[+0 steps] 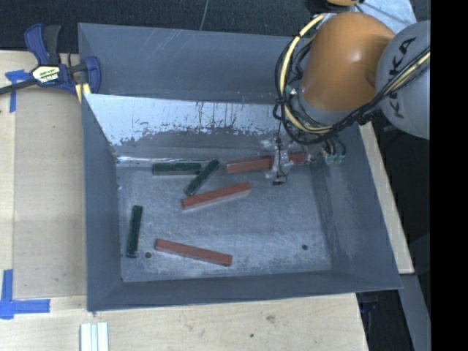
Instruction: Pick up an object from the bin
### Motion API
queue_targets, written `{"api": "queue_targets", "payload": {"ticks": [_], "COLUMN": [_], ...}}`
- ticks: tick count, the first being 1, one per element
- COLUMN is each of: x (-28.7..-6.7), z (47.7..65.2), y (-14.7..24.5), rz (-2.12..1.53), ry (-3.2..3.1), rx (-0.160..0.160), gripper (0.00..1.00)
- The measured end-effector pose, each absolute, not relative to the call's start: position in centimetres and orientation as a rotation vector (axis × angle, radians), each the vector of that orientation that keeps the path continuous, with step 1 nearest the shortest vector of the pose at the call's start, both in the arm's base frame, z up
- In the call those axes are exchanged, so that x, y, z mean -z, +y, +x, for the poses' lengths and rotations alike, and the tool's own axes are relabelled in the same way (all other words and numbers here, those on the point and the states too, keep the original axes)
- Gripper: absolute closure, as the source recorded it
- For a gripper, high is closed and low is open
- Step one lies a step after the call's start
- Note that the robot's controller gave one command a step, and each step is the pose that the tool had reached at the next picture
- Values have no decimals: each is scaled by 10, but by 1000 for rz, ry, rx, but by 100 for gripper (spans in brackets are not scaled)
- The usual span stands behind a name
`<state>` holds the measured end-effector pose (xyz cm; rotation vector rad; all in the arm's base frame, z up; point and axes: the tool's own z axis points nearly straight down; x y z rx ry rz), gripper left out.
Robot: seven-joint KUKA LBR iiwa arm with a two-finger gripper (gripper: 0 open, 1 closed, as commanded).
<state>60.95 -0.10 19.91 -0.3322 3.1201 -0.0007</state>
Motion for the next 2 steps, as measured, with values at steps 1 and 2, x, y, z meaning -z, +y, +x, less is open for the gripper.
{"api": "queue_targets", "payload": {"ticks": [1, 2], "x": [-199, -213], "z": [610, 606], "y": [-1, -7], "rz": [-333, -452], "ry": [3120, 3111], "rx": [1, -3], "gripper": [100, 100]}}
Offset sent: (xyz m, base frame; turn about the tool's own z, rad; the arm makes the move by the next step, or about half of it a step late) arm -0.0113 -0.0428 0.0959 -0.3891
